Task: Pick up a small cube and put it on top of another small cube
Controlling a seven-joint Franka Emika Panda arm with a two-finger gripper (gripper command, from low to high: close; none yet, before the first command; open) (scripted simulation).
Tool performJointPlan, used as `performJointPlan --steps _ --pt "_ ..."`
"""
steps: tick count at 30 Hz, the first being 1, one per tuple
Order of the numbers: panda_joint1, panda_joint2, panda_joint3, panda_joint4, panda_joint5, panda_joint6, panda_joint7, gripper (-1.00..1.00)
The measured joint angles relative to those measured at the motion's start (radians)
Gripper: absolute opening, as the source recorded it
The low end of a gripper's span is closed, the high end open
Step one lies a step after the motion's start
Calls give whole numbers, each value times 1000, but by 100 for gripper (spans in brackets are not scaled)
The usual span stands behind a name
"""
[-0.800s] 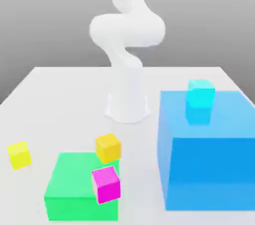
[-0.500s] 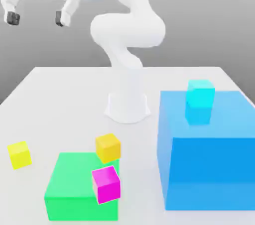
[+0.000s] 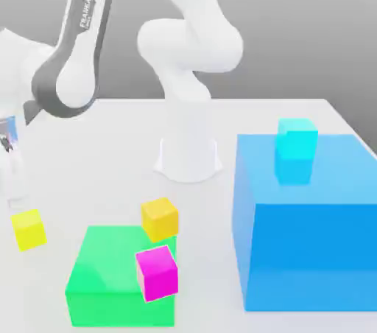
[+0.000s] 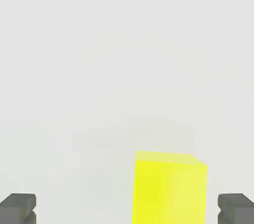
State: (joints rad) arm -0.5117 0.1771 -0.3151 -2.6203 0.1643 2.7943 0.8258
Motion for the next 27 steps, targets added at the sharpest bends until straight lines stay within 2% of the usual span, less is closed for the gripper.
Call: performJointPlan --steps 4,5,12,18,22,27 --pt "-87 145 106 25 115 109 -85 0" --pt "-106 172 128 31 132 130 -98 -100" --pt "-110 174 132 31 130 132 -96 -100" --pt "-38 -22 34 -11 -38 -16 32 -100" --pt "64 -172 97 -55 -123 -115 139 -100" --pt "153 -355 183 -109 -161 -241 231 -100"
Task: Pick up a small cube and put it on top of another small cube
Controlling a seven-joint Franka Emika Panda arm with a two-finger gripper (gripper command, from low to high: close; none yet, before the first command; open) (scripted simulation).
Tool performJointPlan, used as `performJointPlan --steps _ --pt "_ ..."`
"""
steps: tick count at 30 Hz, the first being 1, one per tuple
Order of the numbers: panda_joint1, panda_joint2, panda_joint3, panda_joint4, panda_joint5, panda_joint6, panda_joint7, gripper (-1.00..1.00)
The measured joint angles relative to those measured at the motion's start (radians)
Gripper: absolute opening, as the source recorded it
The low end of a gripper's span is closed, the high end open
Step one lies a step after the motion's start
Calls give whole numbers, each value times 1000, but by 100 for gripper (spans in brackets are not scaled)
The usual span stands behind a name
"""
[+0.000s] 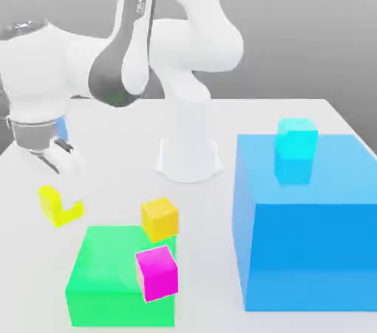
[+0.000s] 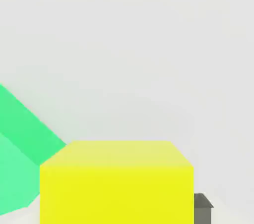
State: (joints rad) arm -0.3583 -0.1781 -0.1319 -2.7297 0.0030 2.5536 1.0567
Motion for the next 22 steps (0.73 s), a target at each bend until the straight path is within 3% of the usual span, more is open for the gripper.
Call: performJointPlan --steps 7,13,14,22 --pt "142 -253 156 -77 26 -177 72 -100" --pt "158 -127 190 -137 32 8 83 -100" --pt "157 -110 192 -142 32 30 84 100" --pt "157 -138 192 -134 30 -5 84 100"
